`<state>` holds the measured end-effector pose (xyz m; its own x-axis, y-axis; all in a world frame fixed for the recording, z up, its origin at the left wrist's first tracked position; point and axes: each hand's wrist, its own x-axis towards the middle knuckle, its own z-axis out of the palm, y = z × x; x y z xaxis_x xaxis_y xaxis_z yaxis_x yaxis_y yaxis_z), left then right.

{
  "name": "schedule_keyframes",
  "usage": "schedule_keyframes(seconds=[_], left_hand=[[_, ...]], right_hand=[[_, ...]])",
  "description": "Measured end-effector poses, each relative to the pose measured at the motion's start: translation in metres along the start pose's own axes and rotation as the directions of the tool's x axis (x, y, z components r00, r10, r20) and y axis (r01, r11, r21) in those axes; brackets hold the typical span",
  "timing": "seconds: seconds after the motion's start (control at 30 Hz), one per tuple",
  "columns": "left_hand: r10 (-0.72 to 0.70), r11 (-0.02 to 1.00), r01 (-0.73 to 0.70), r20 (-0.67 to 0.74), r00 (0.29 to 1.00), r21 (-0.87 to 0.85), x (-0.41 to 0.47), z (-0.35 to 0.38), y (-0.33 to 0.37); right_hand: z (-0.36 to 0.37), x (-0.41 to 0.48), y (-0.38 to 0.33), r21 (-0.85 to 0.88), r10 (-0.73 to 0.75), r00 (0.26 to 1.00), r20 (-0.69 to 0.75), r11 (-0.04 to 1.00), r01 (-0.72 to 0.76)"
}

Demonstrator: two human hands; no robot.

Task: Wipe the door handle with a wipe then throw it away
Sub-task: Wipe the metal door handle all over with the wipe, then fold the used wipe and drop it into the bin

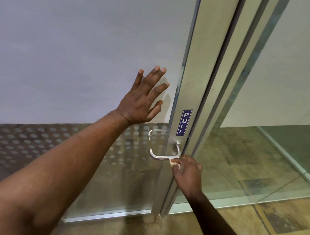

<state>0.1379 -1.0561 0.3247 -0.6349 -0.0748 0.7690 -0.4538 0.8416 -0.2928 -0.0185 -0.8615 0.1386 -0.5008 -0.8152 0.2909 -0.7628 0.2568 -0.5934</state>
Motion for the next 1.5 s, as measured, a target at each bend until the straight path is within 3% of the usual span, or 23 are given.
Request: schedule_keyframes(seconds=[0.03,0.07,0.13,0.23,0.3,0.37,0.57,0.7,0.83,1.0,1.27,1.5], left_hand=[[-0.001,1.000,0.001,-0.010,1.000,-0.023,-0.001,-0.002,0.007],[-0.003,0.999,0.002,-0.021,1.000,-0.048,-0.003,-0.003,0.015],[-0.022,0.994,0.019,-0.032,0.999,-0.111,-0.010,-0.006,0.034],[-0.083,0.974,0.084,0.012,0.996,-0.210,-0.029,-0.010,0.066],[-0.121,0.961,0.133,0.066,0.990,-0.242,-0.046,-0.010,0.081],[-0.143,0.952,0.170,0.119,0.983,-0.254,-0.064,-0.012,0.094],[-0.190,0.950,0.240,0.239,0.952,-0.202,-0.096,-0.027,0.119],[-0.291,0.931,0.332,0.241,0.926,-0.150,-0.117,-0.050,0.122],[-0.437,0.883,0.464,0.238,0.867,-0.071,-0.145,-0.078,0.119],[-0.577,0.808,0.590,0.224,0.785,0.012,-0.182,-0.116,0.115],[-0.573,0.816,0.569,0.266,0.775,0.097,-0.242,-0.177,0.101],[-0.690,0.722,0.678,0.226,0.688,0.141,-0.306,-0.239,0.070]], right_hand=[[-0.006,0.001,-0.003,0.259,0.093,0.996,0.014,0.961,-0.094],[-0.011,0.003,-0.008,0.503,0.203,0.976,0.078,0.837,-0.214],[-0.021,0.008,-0.017,0.788,0.308,0.928,0.211,0.508,-0.348],[-0.029,0.011,-0.025,0.916,0.265,0.906,0.329,0.144,-0.374],[-0.033,0.012,-0.034,0.932,0.211,0.912,0.352,0.012,-0.363],[-0.038,0.012,-0.043,0.932,0.150,0.920,0.363,-0.049,-0.360],[-0.045,0.007,-0.069,0.943,0.039,0.942,0.332,-0.012,-0.332],[-0.031,-0.010,-0.083,0.929,0.009,0.933,0.359,0.088,-0.359],[-0.019,-0.031,-0.102,0.908,-0.115,0.902,0.415,0.108,-0.404],[0.006,-0.054,-0.127,0.867,-0.199,0.849,0.490,0.216,-0.449],[0.043,-0.086,-0.195,0.852,-0.175,0.837,0.518,0.191,-0.487],[0.084,-0.136,-0.257,0.758,-0.298,0.700,0.649,0.169,-0.630]])
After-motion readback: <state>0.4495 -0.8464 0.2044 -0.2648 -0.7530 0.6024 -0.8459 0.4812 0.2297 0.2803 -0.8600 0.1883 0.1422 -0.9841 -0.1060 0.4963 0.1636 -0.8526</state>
